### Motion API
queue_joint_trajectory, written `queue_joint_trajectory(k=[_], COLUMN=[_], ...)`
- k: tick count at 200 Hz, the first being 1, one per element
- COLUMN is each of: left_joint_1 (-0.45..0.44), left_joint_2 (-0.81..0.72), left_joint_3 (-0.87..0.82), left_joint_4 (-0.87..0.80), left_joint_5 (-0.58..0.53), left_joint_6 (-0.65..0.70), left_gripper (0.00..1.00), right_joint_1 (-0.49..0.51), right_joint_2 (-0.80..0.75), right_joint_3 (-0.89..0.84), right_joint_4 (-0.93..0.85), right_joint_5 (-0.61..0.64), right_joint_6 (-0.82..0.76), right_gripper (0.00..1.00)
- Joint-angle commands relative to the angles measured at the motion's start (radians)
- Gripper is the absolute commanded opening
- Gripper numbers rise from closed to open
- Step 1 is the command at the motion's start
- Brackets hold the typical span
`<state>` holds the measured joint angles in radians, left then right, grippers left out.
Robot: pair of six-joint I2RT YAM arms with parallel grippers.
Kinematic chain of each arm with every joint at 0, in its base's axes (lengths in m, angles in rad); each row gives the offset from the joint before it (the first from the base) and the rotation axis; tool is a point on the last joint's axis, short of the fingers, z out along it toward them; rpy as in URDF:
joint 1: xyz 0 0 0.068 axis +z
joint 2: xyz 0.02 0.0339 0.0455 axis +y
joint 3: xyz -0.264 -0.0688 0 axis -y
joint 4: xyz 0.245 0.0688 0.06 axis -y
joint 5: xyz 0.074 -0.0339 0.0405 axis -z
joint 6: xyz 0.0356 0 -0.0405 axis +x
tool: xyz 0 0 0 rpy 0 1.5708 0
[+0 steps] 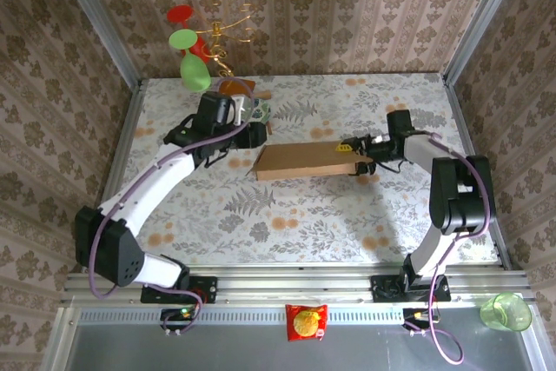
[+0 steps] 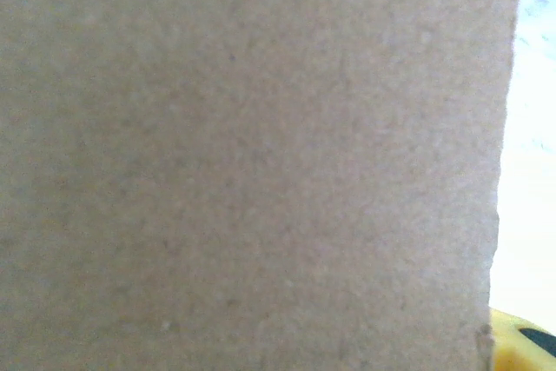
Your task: Fold the paper box
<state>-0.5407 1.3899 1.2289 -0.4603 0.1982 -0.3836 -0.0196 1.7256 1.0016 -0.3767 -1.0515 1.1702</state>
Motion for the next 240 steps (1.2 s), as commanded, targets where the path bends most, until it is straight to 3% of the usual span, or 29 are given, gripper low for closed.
queue_joint_trajectory(k=[1, 24, 46, 59, 71, 96, 132, 171, 208, 240], left_joint_1=[-0.034, -0.068, -0.08, -0.07, -0.027, 0.077, 0.109, 0.102, 0.134, 0.138], left_joint_2=[-0.056, -0.088, -0.099, -0.111, -0.106, -0.082, -0.086, -0.069, -0.102, -0.121], left_joint_3=[0.004, -0.003, 0.002, -0.018, -0.03, -0.043, -0.1, -0.149, -0.258, -0.428], left_joint_4=[-0.007, 0.009, 0.008, 0.036, 0.052, 0.067, 0.102, 0.126, 0.131, 0.353], left_joint_5=[-0.018, 0.059, 0.09, 0.114, 0.202, 0.41, 0.438, 0.436, 0.533, 0.502], left_joint_6=[0.248, 0.435, 0.568, 0.603, 0.592, 0.544, 0.619, 0.755, 0.929, 0.948], left_gripper=[0.6, 0.58, 0.69, 0.79, 0.87, 0.87, 0.89, 0.93, 1.0, 1.0], right_joint_1=[-0.018, -0.029, -0.033, -0.037, -0.047, -0.069, -0.076, -0.084, -0.121, -0.147], right_joint_2=[-0.021, -0.019, -0.02, -0.026, -0.027, -0.014, 0.041, 0.053, 0.137, 0.19], right_joint_3=[-0.078, -0.08, -0.093, -0.097, -0.094, -0.063, 0.002, 0.007, 0.109, 0.186], right_joint_4=[-0.015, -0.082, -0.112, -0.11, -0.115, -0.137, -0.264, -0.25, -0.462, -0.605], right_joint_5=[0.01, -0.008, 0.016, 0.024, 0.03, 0.02, -0.004, -0.005, 0.012, 0.019], right_joint_6=[0.27, 0.284, 0.275, 0.286, 0.294, 0.305, 0.265, 0.296, 0.094, -0.042], right_gripper=[0.35, 0.32, 0.31, 0.31, 0.31, 0.31, 0.29, 0.29, 0.29, 0.28])
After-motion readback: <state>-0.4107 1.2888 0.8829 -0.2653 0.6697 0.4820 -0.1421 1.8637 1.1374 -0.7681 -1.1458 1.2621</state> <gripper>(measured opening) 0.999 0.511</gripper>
